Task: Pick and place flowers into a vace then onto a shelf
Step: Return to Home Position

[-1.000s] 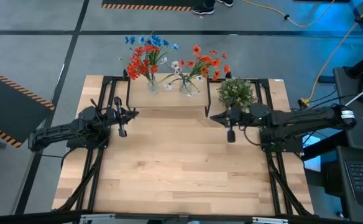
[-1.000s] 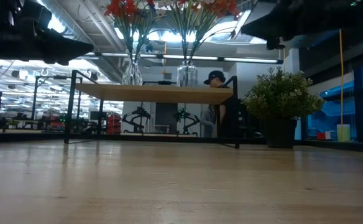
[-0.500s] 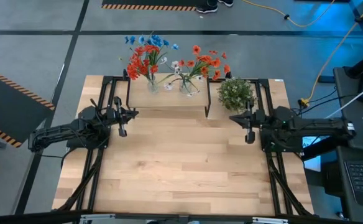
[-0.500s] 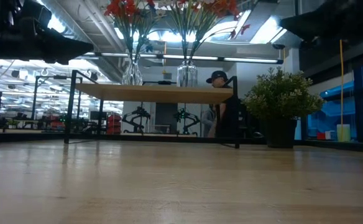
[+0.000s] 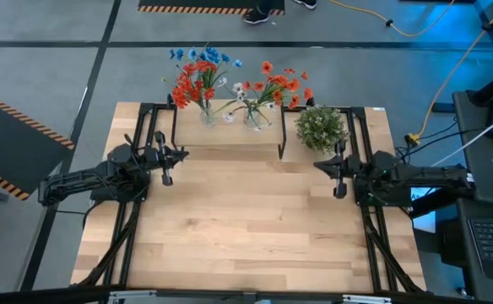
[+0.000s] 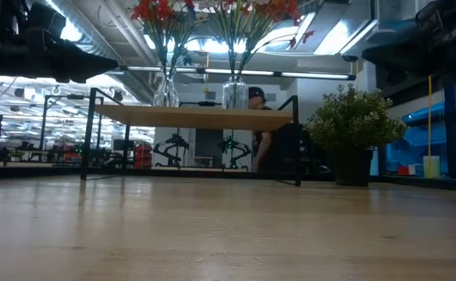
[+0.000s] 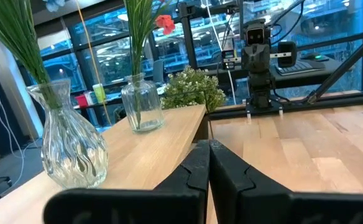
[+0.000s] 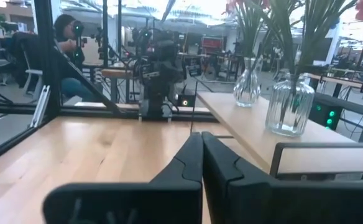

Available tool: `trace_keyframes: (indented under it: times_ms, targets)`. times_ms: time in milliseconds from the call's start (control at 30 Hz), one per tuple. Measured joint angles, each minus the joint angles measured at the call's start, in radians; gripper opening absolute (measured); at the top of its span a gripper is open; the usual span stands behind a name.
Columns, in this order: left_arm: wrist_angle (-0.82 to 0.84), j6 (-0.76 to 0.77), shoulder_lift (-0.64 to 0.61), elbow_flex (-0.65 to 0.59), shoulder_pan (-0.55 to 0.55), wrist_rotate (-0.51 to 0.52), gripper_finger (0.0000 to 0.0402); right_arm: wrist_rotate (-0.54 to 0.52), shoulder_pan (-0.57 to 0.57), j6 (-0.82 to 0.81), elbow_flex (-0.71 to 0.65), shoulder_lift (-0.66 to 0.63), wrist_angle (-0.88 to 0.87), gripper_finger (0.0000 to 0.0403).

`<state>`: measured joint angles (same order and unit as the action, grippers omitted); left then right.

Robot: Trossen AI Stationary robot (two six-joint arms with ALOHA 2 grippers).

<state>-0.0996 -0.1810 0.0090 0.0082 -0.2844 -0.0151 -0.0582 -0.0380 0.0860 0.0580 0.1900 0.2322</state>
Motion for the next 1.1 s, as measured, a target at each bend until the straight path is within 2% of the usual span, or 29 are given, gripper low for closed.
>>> trace_keyframes:
  times_ms: [167, 533, 700, 967, 1100]
  targets:
    - [0.008, -0.002, 0.000, 0.000, 0.000, 0.000, 0.0003, -0.001, 0.000, 0.026, -0.052, -0.019, 0.056, 0.0000]
    - [0.024, 0.041, 0.000, 0.000, 0.001, -0.011, 0.0003, -0.001, 0.000, 0.024, -0.052, -0.020, 0.035, 0.0001]
    - [0.042, 0.070, 0.000, 0.000, 0.001, -0.011, 0.0003, 0.000, 0.000, -0.006, -0.051, -0.020, 0.021, 0.0015]
    - [0.075, 0.182, 0.000, 0.000, 0.001, -0.006, 0.0003, 0.000, 0.000, -0.029, -0.051, -0.020, 0.021, 0.0025]
    - [0.074, 0.184, 0.000, 0.000, 0.001, -0.005, 0.0003, 0.000, 0.000, -0.028, -0.051, -0.020, 0.020, 0.0025]
